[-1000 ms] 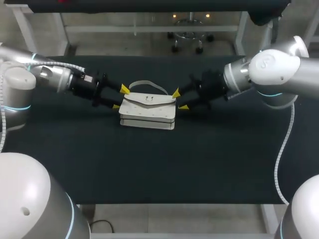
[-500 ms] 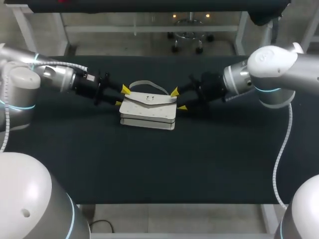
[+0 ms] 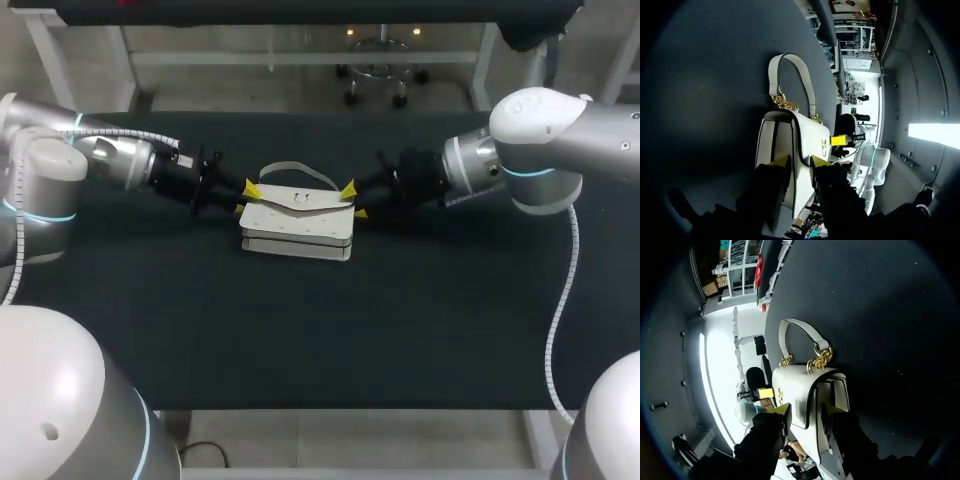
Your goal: Pick up the bag, open it, inspect its contents, close it, and place it on the opposite side
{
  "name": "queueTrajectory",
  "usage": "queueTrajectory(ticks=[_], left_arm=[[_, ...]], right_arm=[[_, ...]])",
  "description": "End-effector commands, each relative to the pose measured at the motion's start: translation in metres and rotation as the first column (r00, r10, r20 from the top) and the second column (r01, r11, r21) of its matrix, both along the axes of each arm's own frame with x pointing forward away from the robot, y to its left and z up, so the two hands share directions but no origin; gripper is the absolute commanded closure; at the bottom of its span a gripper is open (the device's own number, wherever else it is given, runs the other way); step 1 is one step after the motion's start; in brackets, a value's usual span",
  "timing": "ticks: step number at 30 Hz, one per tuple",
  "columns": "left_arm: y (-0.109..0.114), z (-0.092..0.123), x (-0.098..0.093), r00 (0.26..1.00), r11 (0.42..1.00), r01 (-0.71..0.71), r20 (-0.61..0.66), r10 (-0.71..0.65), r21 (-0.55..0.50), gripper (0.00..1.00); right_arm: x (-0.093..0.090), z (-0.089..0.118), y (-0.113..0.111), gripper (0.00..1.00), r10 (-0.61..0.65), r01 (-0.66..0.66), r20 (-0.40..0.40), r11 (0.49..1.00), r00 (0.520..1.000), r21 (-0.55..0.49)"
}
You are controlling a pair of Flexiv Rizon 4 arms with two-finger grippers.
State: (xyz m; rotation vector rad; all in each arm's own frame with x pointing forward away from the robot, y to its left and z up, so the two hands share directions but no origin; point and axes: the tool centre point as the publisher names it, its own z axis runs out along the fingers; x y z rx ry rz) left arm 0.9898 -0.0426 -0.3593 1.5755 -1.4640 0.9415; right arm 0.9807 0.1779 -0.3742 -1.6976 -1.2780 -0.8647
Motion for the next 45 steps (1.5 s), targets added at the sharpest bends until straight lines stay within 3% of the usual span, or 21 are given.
queueTrajectory(ticks=[1,11,12,13,14,15,16,18,23,27,30,31,32,43,45], left_arm=[[-0.001,-0.004,0.002,1.000,1.000,0.003,-0.004,-0.003,-0.004,1.00],[0.000,-0.009,-0.002,1.000,1.000,0.003,-0.015,-0.003,-0.010,1.00],[0.000,-0.009,-0.003,1.000,1.000,0.002,-0.015,-0.003,-0.011,0.65],[0.001,-0.008,-0.003,1.000,1.000,0.002,-0.014,-0.002,-0.012,0.57],[0.001,-0.007,-0.004,1.000,1.000,0.002,-0.011,-0.002,-0.014,0.52],[0.001,-0.006,-0.004,1.000,1.000,0.002,-0.007,-0.002,-0.014,0.37],[0.001,-0.005,-0.004,1.000,1.000,0.002,-0.005,-0.002,-0.014,0.31],[0.000,-0.004,-0.004,1.000,1.000,0.003,-0.001,-0.003,-0.014,0.35],[-0.003,-0.006,-0.002,1.000,1.000,0.007,-0.001,-0.007,-0.014,0.43],[-0.003,-0.011,-0.001,1.000,1.000,0.007,-0.012,-0.007,-0.015,0.62],[-0.003,-0.014,-0.001,1.000,1.000,0.006,-0.020,-0.006,-0.014,0.98],[-0.003,-0.015,0.000,1.000,1.000,0.005,-0.022,-0.006,-0.013,1.00],[-0.003,-0.016,0.000,1.000,1.000,0.006,-0.024,-0.006,-0.013,1.00],[0.000,-0.015,-0.004,1.000,1.000,0.005,-0.025,-0.006,-0.016,1.00],[0.001,-0.011,-0.007,1.000,1.000,0.004,-0.014,-0.005,-0.018,0.37]], right_arm=[[0.000,-0.003,0.000,1.00,0.004,-0.004,0.001,1.000,1.000,0.014],[-0.004,-0.005,0.002,0.98,0.010,-0.010,-0.004,1.000,1.000,0.021],[-0.005,-0.004,0.002,0.68,0.011,-0.010,-0.002,1.000,1.000,0.021],[-0.006,-0.002,0.002,0.55,0.011,-0.011,0.003,1.000,1.000,0.021],[-0.007,-0.001,0.002,0.48,0.010,-0.010,0.008,1.000,1.000,0.020],[-0.008,0.000,0.002,0.38,0.010,-0.010,0.011,1.000,1.000,0.020],[-0.009,0.001,0.002,0.32,0.010,-0.010,0.015,1.000,1.000,0.019],[-0.010,0.003,0.003,0.29,0.009,-0.009,0.019,1.000,1.000,0.020],[-0.010,0.002,0.006,0.37,0.012,-0.013,0.022,1.000,1.000,0.027],[-0.009,-0.002,0.007,0.53,0.015,-0.015,0.016,0.999,1.000,0.031],[-0.007,-0.005,0.008,0.69,0.015,-0.015,0.007,0.999,1.000,0.031],[-0.007,-0.006,0.008,0.78,0.014,-0.014,0.005,0.999,1.000,0.030],[-0.006,-0.007,0.008,0.99,0.014,-0.014,0.004,0.999,1.000,0.030],[-0.008,-0.007,0.007,1.00,0.010,-0.010,-0.001,1.000,1.000,0.028],[-0.009,-0.003,0.006,0.53,0.011,-0.011,0.003,1.000,1.000,0.026]])
